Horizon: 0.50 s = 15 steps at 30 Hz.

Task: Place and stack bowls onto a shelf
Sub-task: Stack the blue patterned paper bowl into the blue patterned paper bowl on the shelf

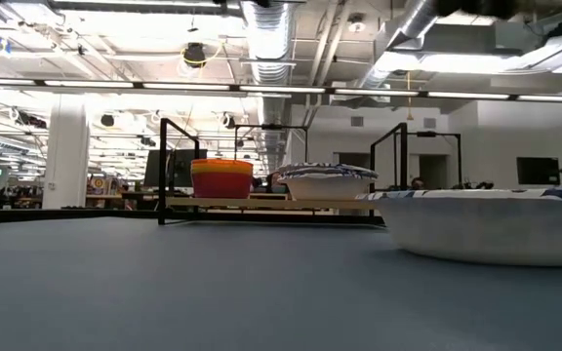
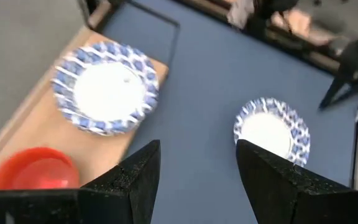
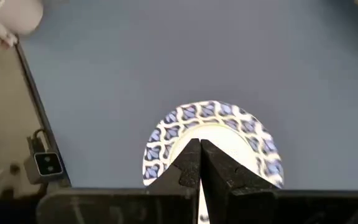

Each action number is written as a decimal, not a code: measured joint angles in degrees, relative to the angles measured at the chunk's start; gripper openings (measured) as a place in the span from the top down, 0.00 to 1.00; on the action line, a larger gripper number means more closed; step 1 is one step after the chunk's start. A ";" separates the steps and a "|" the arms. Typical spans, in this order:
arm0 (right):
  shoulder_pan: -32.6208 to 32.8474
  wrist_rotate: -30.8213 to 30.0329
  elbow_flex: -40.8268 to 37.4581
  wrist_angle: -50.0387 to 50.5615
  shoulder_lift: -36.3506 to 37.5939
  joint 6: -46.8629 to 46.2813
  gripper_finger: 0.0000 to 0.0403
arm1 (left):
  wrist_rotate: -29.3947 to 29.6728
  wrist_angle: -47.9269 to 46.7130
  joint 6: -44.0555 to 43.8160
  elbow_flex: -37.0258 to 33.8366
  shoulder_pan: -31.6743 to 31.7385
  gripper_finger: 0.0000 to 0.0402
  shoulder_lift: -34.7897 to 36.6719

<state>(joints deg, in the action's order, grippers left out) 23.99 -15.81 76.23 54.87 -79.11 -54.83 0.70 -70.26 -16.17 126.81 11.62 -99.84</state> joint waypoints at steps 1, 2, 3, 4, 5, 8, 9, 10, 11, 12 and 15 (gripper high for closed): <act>1.78 -1.93 0.00 2.10 1.43 -2.76 0.92 | -0.11 1.50 -0.02 -2.30 -0.86 0.52 -0.08; 3.60 -3.91 0.00 4.45 2.55 -5.92 0.92 | -0.25 3.64 -0.04 -5.04 -1.69 0.52 -0.08; 5.27 -5.85 0.00 6.05 3.60 -8.97 0.92 | -0.34 5.81 -0.26 -7.86 -2.50 0.52 -0.08; 7.01 -7.99 0.00 6.96 4.71 -11.82 0.92 | -0.36 8.36 -0.84 -10.87 -3.23 0.52 -0.08; 8.81 -10.05 0.00 7.94 5.60 -14.64 0.92 | -0.43 10.76 -1.58 -13.83 -3.90 0.52 -0.10; 13.74 -16.44 0.00 10.12 7.39 -21.10 0.92 | -2.10 19.53 -4.76 -22.97 -5.71 0.52 -0.14; 15.09 -18.30 0.00 10.73 7.56 -22.75 0.92 | -2.82 23.03 -5.87 -25.94 -6.31 0.52 -0.17; 16.26 -19.55 0.00 11.64 7.63 -24.15 0.92 | -3.04 26.66 -6.93 -28.87 -6.92 0.52 -0.16; 17.23 -20.53 -0.02 12.19 7.61 -25.21 0.92 | -3.00 30.12 -8.17 -31.69 -7.48 0.52 -0.17; 17.90 -21.04 -0.02 12.77 7.61 -26.15 0.92 | -3.00 33.58 -9.61 -34.47 -8.09 0.52 -0.15; 19.08 -21.56 -0.02 14.49 7.27 -28.77 0.92 | -2.73 43.76 -14.29 -42.36 -9.48 0.52 -0.17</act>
<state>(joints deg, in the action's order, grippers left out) 43.07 -37.37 76.20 69.37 -71.84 -83.61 -2.04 -26.51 -30.46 84.45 2.14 -100.01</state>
